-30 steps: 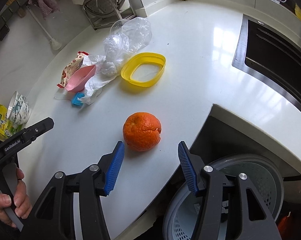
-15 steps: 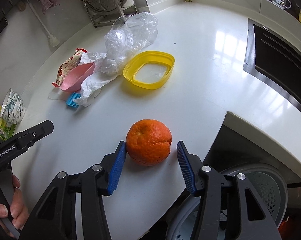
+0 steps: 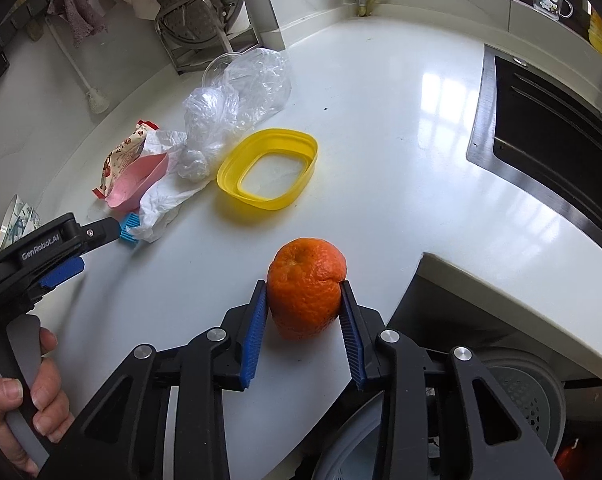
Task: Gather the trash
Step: 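Grasp the blue brush with the left tool while the right tool holds the orange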
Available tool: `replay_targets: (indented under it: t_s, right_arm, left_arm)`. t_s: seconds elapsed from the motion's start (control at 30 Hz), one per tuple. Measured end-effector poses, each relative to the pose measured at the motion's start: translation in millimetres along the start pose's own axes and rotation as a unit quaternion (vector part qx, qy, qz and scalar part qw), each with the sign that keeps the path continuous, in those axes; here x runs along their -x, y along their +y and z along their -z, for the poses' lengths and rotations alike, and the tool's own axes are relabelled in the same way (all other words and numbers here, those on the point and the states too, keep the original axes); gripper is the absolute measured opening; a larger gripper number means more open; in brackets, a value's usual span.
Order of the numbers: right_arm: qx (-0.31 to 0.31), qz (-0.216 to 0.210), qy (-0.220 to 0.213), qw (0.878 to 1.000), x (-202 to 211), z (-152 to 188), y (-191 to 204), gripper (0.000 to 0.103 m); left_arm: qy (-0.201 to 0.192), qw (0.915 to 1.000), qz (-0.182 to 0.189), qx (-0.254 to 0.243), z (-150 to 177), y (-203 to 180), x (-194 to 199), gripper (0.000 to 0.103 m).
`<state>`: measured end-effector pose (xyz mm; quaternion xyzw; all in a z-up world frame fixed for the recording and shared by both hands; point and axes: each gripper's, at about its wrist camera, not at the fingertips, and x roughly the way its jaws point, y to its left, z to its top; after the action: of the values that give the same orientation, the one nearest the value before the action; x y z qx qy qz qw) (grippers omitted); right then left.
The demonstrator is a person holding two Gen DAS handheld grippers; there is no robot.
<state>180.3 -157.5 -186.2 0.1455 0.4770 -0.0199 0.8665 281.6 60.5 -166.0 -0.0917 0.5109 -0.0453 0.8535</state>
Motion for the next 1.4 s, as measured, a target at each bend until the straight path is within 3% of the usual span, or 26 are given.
replay_targets:
  t_s: [0.3, 0.63, 0.77, 0.9, 1.13, 1.3, 1.37, 1.4]
  right_arm:
    - [-0.002, -0.004, -0.002, 1.000, -3, 1, 1, 0.034]
    - [-0.006, -0.009, 0.001, 1.000, -5, -3, 0, 0.034]
    - [-0.007, -0.009, 0.001, 1.000, -4, -3, 0, 0.034]
    - [-0.003, -0.009, 0.003, 1.000, -4, -2, 2, 0.034]
    - [0.009, -0.007, 0.008, 1.000, -4, 1, 7, 0.034]
    - [0.007, -0.010, 0.010, 1.000, -4, 0, 7, 0.034]
    - [0.008, -0.010, 0.011, 1.000, -4, 0, 8, 0.034]
    - [0.009, -0.010, 0.012, 1.000, -4, 0, 8, 0.034]
  left_arm:
    - [-0.002, 0.9989, -0.044, 0.018, -12, -1, -18, 0.087]
    - [0.004, 0.9945, -0.105, -0.009, -16, -17, -34, 0.088]
    - [0.002, 0.9945, -0.103, -0.019, -13, -16, -31, 0.085]
    - [0.006, 0.9956, -0.086, -0.038, -5, -9, -21, 0.076]
    - [0.014, 0.9942, -0.074, -0.077, 6, 10, -3, 0.032]
    - [0.023, 0.9962, -0.055, -0.064, 4, 19, -1, 0.032]
    - [0.025, 0.9963, -0.052, -0.063, 4, 18, -2, 0.041]
    - [0.025, 0.9964, -0.052, -0.062, 4, 18, -2, 0.052]
